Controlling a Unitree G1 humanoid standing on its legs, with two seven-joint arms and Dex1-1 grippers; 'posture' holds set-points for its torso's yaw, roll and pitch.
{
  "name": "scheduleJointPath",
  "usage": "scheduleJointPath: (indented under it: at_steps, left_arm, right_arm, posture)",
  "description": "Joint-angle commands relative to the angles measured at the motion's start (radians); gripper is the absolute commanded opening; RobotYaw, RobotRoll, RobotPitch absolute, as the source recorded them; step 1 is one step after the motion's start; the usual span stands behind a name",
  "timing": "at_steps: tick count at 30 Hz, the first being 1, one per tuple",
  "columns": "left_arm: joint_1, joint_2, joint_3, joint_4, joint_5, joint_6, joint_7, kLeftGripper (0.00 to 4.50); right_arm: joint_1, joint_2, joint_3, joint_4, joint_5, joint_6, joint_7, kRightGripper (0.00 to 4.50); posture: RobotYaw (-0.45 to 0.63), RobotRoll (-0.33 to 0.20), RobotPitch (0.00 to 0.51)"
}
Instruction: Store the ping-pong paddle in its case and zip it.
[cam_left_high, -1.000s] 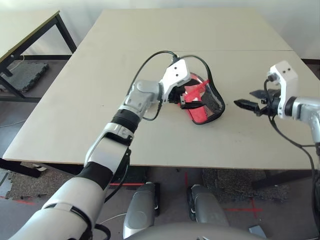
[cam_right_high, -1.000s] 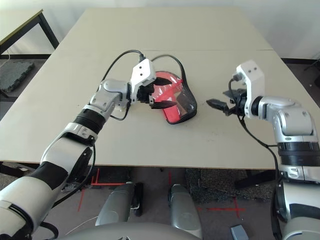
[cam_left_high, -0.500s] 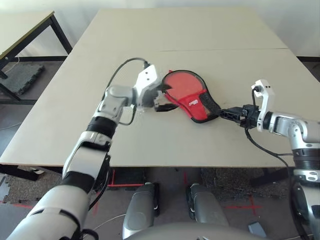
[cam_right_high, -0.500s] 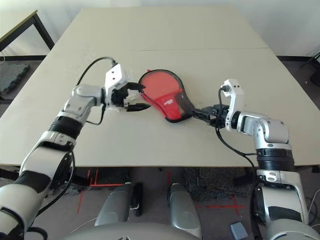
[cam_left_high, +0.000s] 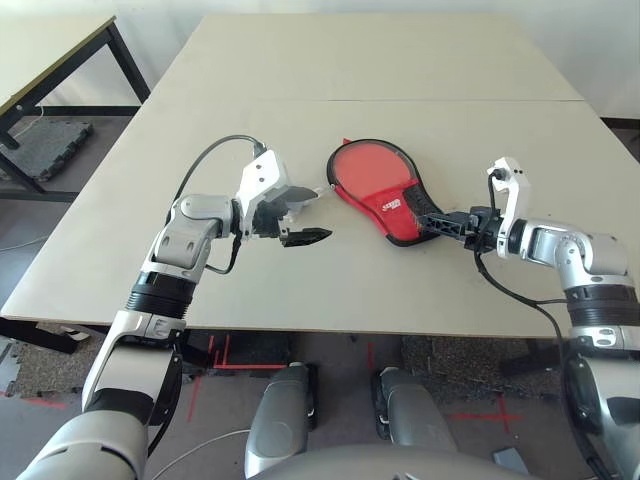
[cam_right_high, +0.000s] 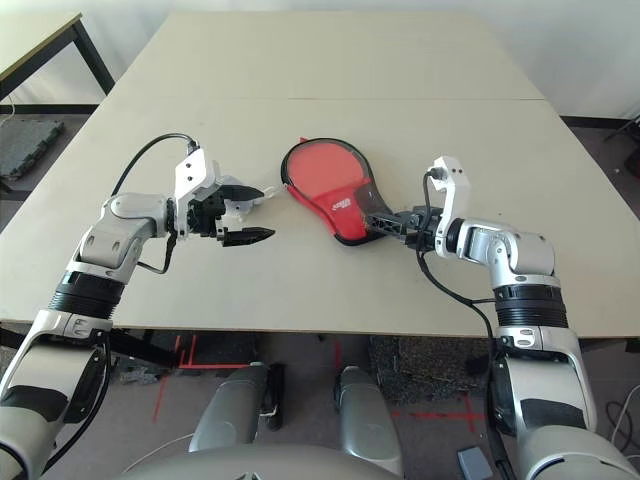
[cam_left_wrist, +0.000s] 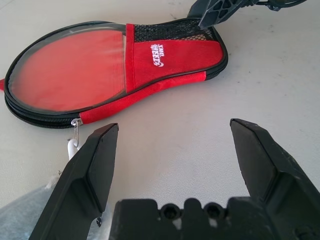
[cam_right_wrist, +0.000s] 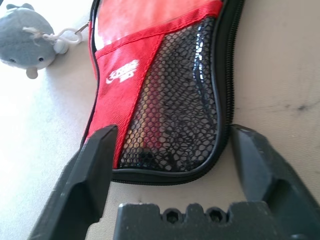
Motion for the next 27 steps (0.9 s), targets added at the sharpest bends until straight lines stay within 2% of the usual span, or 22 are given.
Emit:
scheduleJointPath:
  at_steps: [1,7,10,19,27]
  left_arm:
    - [-0.005,0.008,-0.004,-0.011,-0.006,0.004,0.004,4.5]
    - [-0.009,0.006,-0.006,-0.002,-0.003,-0.006,0.007,4.5]
    - [-0.008,0.007,-0.006,0.004,-0.002,-0.013,0.006,4.5]
    - [-0.01,0.019,0.0,0.075,0.003,-0.05,-0.001,4.5]
    - [-0.011,0.011,0.004,0.103,-0.002,-0.065,0.006,4.5]
  right_arm:
    - [0.012,0.013,0.015,0.017,0.006,0.032,-0.005,3.23]
    - [0.027,0.011,0.006,-0.004,0.014,0.046,-0.014,0.95]
    - [0.031,0.011,0.005,-0.014,0.018,0.054,-0.016,0.02]
    - [0.079,-0.002,-0.021,-0.084,0.053,0.119,-0.023,0.02]
    - [0.207,-0.027,-0.038,-0.223,0.101,0.184,-0.041,0.02]
  posture:
    - [0.13,0.0,0.13]
    - [0.12,0.0,0.128]
    - [0.12,0.0,0.128]
    - [0.11,0.0,0.124]
    - [0.09,0.0,0.125]
